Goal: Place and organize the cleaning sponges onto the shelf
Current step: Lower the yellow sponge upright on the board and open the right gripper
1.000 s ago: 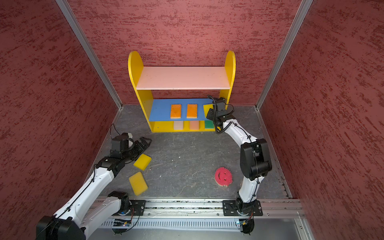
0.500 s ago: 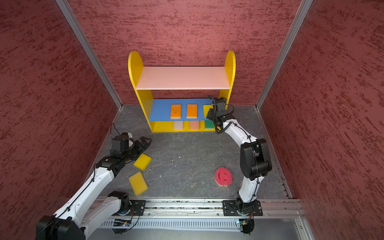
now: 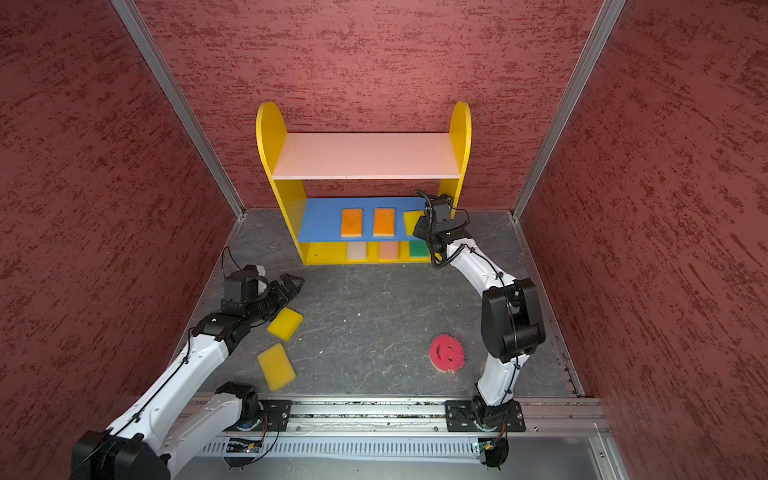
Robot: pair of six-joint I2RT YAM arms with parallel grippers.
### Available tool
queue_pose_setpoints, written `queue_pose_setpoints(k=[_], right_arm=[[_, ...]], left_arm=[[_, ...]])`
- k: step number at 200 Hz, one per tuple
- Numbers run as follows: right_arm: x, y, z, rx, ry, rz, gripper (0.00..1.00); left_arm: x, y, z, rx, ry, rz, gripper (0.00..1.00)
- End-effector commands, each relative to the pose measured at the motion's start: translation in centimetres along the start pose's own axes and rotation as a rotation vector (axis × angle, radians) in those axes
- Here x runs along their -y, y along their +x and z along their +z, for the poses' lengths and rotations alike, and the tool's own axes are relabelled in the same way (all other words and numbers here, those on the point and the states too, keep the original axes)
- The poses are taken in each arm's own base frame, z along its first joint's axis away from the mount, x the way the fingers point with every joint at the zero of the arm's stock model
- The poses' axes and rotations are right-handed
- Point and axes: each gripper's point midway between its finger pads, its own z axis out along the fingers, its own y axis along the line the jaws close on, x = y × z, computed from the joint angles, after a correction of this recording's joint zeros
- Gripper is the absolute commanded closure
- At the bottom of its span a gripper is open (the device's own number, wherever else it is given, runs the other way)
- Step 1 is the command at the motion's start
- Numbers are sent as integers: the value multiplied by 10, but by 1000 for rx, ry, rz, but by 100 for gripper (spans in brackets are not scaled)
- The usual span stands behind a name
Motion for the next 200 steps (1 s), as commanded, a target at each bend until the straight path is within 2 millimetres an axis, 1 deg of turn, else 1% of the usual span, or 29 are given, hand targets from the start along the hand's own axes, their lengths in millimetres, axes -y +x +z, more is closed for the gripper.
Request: queue_pose_setpoints(k=[1,31,60,84,109,139,157,200], right_arm=[[-4,-10,-16,32,-17,18,61],[-4,-11,-20,39,-19,22,60],[-5,-17,-21,56,-14,11,60],[-4,-19,-13,57,5,-12,60],[0,-16,-2,44,24,-24,61],[2,-13,3,46,28,-20,62],[3,-12,6,42,28,-17,64],[3,-12,3,46,22,-3,77]], left_arm=[[11,-7,-4,28,22,11,0],[12,-7,-5,29,22,14,0],[12,-6,-4,26,21,15,0],[12,-5,-5,24,20,15,0],[12,-5,-7,29,20,16,0],[10,-5,-9,35,14,18,0],[11,-6,-8,35,16,19,0],[11,-5,-6,27,15,18,0]])
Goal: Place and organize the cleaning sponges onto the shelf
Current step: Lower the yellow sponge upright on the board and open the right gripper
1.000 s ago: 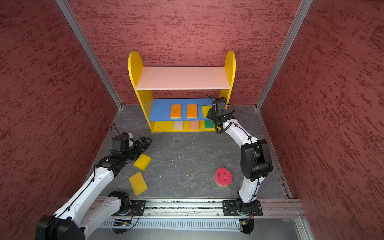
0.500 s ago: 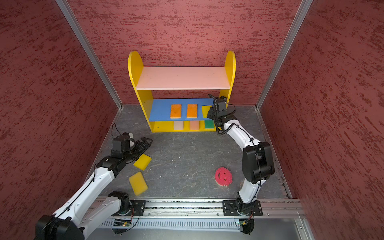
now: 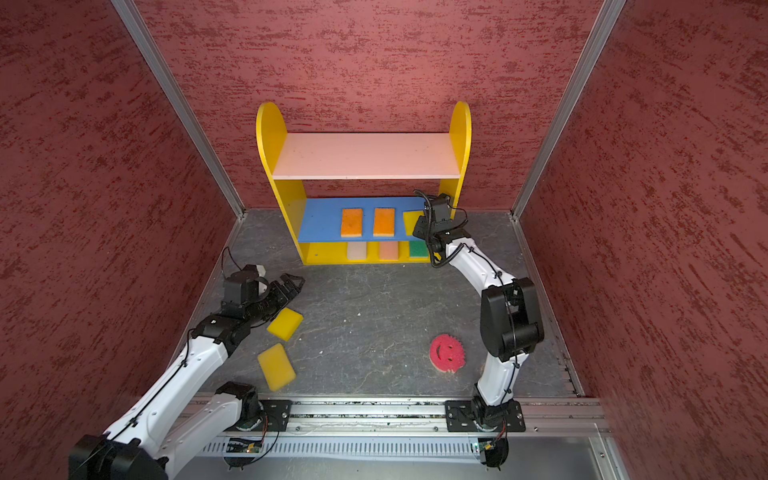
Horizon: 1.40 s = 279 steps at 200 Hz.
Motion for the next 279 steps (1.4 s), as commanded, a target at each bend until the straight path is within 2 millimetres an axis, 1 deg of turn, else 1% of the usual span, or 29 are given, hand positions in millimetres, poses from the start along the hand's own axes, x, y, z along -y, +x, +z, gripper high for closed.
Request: queue_pose_setpoints(k=[1,28,83,127,146,179,220,279], right_arm=[[0,-11,-2,41,6,19,77],[0,-11,-6,47,-3,36,88],[3,-12,-16,67,-2,63,97],[5,-12,-21,85,-3,91,98],[6,-15,-25,103,-6,107,98],[8,-17,-26,120,-1,137,99],[11,-19,-27,169,-18,238,100],[25,-25,-34,266,-6,368,100]], left_arm=[[8,-4,-2,10,9,5,0],[7,-4,-2,10,9,8,0],[9,-5,-2,7,14,8,0],[8,-4,-2,7,13,6,0],[8,-3,-2,5,14,8,1],[8,-3,-2,7,16,7,0],[6,-2,-2,4,12,5,0],[5,0,1,-1,15,9,0]])
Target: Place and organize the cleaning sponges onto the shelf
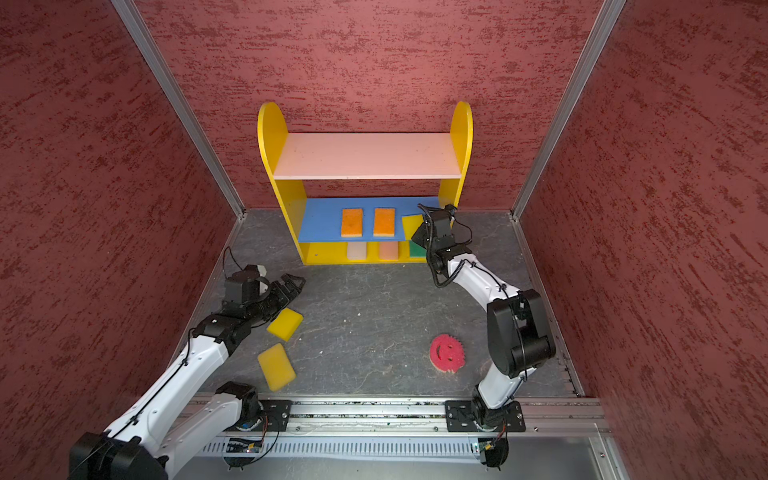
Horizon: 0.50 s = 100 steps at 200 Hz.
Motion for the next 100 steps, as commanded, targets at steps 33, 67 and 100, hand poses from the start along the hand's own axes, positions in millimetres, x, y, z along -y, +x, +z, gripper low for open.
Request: queue_pose_setpoints(k=[33,67,100], right_arm=[[14,-50,-13,217,49,177,100],[15,-52,-8,232,51,194,100],[17,-45,1,212,58,188,100]], left_arm=[[4,-1,-1,5,16,16,1],[4,0,-1,3,18,14,0],[4,-1,-3,5,20,17,0]])
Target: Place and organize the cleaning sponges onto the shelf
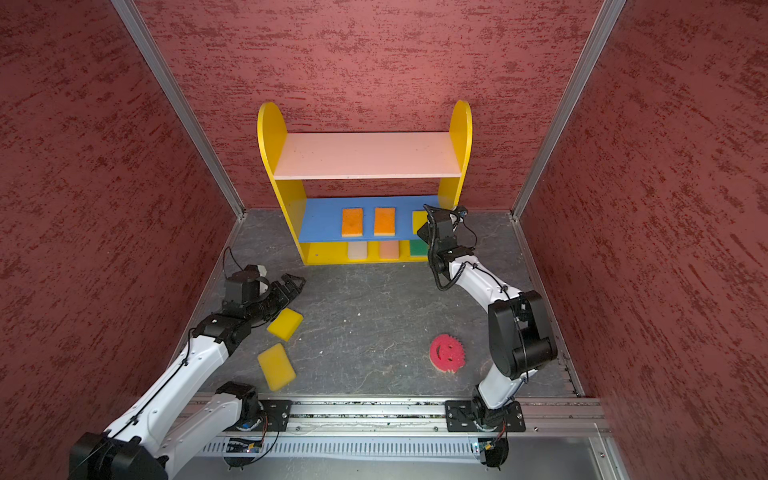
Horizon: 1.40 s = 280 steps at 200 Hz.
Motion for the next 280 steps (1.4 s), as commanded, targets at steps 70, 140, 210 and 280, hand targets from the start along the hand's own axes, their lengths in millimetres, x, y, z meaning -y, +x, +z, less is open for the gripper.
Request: queue_pose_setpoints(k=[70,140,210,280], right_arm=[[-16,2,4,6,-64,25,100],[-36,25,-18,-44,-114,-40,100],[-39,21,-12,-26,-87,-87,100],[-28,22,11,-43,-61,-91,100]], left_arm=[[4,-1,-1,7,18,10,0],[5,-2,-2,8,22,9,0],[4,-1,-3,6,19,12,0],[0,-4,-3,13,5,6,0]])
